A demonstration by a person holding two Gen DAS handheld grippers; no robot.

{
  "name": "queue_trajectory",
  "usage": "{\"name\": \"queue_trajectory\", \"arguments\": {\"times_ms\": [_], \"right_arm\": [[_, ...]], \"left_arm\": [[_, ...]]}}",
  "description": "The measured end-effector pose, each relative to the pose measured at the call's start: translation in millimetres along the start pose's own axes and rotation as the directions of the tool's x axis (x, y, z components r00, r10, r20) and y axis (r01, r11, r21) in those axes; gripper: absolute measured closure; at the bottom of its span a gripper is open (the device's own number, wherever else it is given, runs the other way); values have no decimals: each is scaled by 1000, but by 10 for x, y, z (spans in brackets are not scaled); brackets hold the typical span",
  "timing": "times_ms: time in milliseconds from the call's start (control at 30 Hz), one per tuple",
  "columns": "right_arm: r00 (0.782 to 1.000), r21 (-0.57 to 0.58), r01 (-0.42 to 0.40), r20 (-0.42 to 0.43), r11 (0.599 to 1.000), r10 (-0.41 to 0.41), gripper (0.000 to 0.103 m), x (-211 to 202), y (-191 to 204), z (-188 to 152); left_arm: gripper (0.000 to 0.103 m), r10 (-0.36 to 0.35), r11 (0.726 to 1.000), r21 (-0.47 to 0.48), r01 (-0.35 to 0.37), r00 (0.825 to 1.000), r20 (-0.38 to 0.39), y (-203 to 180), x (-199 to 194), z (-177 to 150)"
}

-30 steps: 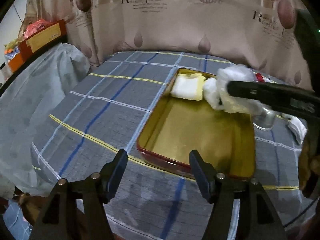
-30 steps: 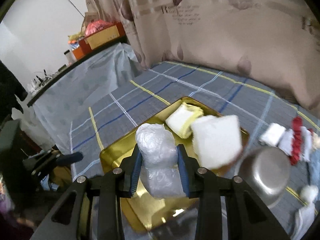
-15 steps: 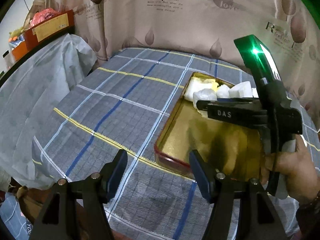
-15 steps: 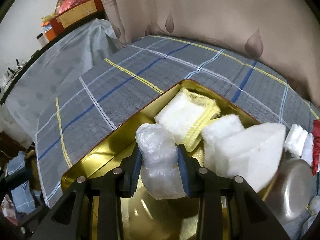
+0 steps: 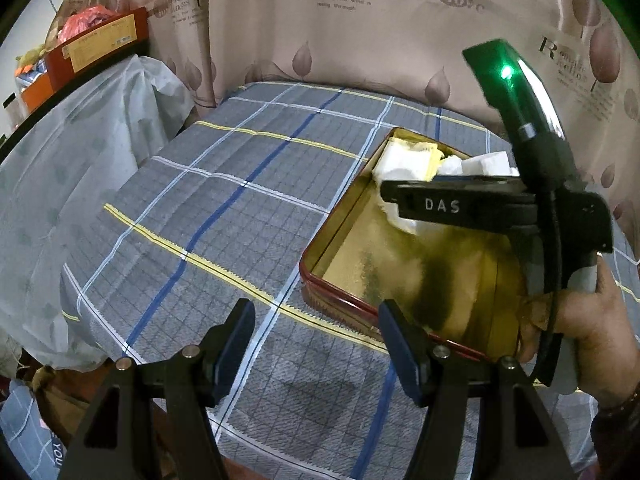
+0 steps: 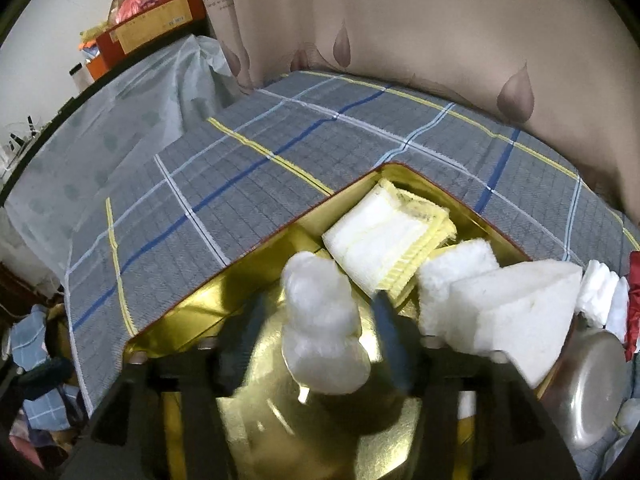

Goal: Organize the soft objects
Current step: 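Withdraw the right gripper from the tray and move the left gripper toward the socks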

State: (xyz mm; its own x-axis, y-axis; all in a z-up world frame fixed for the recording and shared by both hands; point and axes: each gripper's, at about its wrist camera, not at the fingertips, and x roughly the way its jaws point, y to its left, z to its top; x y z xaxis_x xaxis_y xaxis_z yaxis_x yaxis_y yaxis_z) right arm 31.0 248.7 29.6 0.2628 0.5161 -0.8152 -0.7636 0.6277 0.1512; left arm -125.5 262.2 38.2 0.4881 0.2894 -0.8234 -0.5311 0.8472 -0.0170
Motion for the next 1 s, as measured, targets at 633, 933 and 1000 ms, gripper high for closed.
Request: {"name": "queue_trajectory", "arguments": {"times_ms": [633, 933, 1000], "right_arm": [[946, 121, 24, 318, 992, -61, 20, -1351, -376, -694], [837, 335, 407, 236, 850, -494, 9, -2090, -1429, -1951], [804, 389, 475, 174, 789, -569, 9, -2134, -1768, -2210]], "left_arm": [[37, 22, 999, 33, -22, 1000, 0, -55, 37, -56], [37, 7, 996, 87, -10, 999, 33, -202, -84, -64], [37, -26, 994, 110, 21, 999, 43, -280, -156, -52]]}}
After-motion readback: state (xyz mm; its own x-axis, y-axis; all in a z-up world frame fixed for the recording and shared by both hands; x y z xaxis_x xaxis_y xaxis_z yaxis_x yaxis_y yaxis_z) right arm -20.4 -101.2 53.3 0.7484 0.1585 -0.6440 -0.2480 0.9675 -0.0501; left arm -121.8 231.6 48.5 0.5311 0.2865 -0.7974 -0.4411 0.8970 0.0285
